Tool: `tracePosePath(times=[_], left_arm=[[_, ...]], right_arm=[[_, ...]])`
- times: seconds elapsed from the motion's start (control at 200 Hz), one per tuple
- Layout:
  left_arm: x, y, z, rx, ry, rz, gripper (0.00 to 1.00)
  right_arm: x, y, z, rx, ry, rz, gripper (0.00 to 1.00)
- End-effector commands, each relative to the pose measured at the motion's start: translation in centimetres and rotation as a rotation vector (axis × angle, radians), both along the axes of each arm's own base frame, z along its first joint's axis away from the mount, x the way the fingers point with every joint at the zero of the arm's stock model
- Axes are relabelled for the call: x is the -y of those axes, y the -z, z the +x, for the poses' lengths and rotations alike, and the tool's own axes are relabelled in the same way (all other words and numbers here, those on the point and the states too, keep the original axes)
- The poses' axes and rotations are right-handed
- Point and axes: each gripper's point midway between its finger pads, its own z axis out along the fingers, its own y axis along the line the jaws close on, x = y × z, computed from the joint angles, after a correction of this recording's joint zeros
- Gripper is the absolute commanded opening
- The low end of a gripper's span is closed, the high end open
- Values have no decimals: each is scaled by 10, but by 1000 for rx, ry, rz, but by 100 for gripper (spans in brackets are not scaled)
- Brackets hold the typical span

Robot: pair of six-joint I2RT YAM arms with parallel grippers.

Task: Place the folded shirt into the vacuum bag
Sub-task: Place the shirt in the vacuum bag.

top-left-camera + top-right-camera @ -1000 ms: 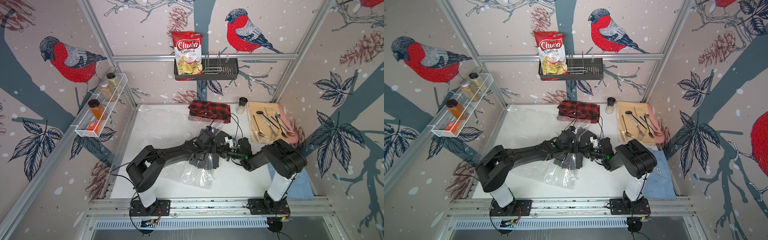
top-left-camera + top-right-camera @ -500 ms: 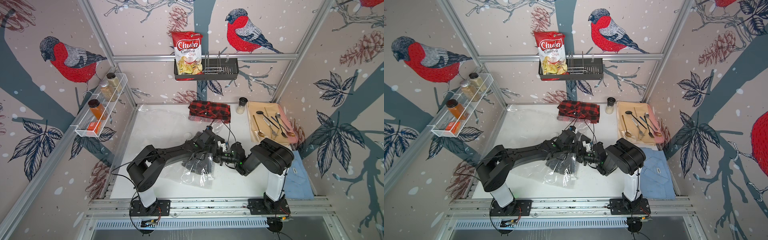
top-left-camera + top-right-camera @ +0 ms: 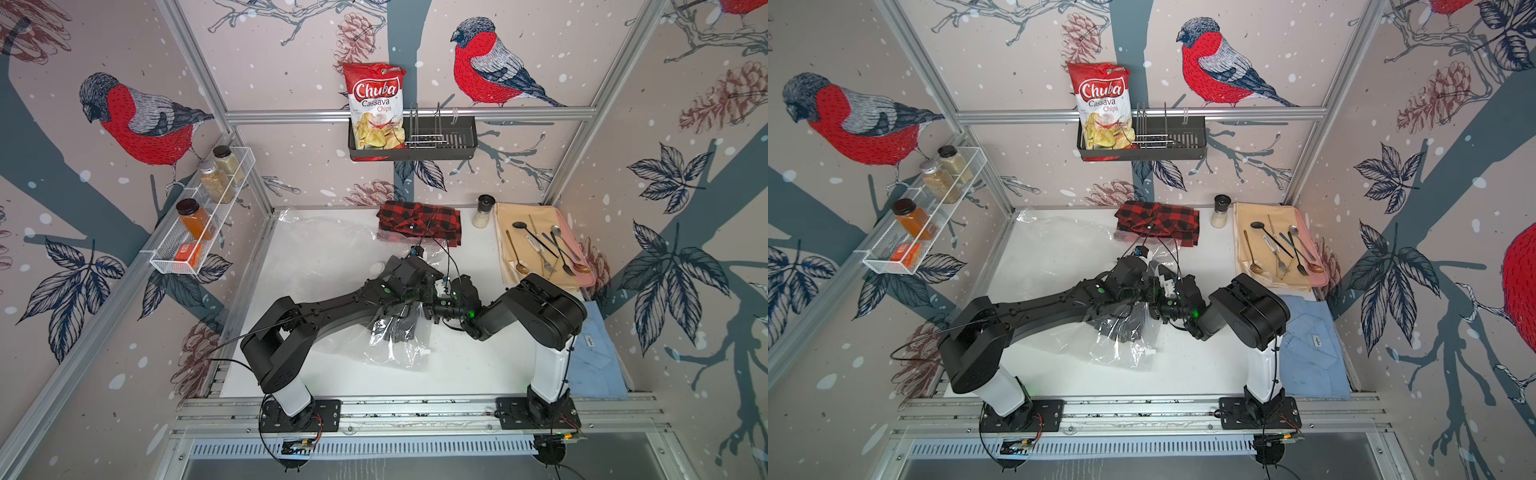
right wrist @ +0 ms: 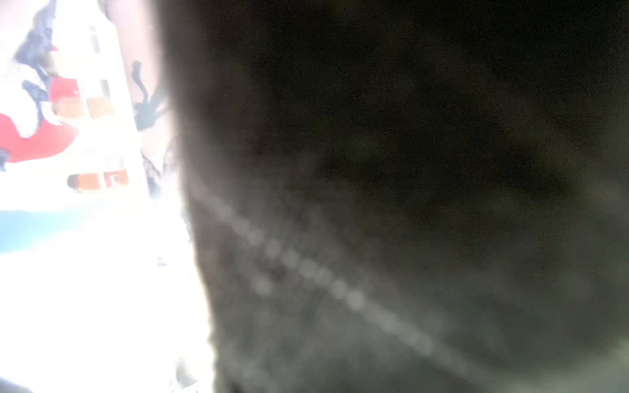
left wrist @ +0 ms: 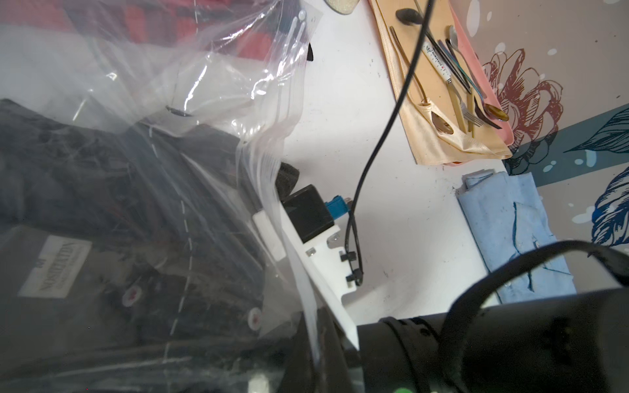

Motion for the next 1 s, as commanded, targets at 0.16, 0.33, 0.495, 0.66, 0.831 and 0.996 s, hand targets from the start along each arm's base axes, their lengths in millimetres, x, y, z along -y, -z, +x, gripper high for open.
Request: tracePosePath(times=[0.16,0.33,0.495,0.66,0.831,0.996], left_arm=[[4,-23,2,61,11,-46,0],[5,-40,-3,97,26,-87,0],[-8,-45,-2,126,-16,-76,0],[-19,-40,0,128,-55,-45,0],[-24,-39,3,126,-70,-33,0],[-21,-43,2,129,-57,-54,0]], right_arm=[[-16,9,-12,52,-95,-72,0],[-21,17,-4,79,-106,-121,0],[-21,14,2,106,-104,-144,21],[-1,5,5,156,-60,-245,51],[23,1,2,164,-14,-306,68],[29,6,9,151,-1,-313,69]])
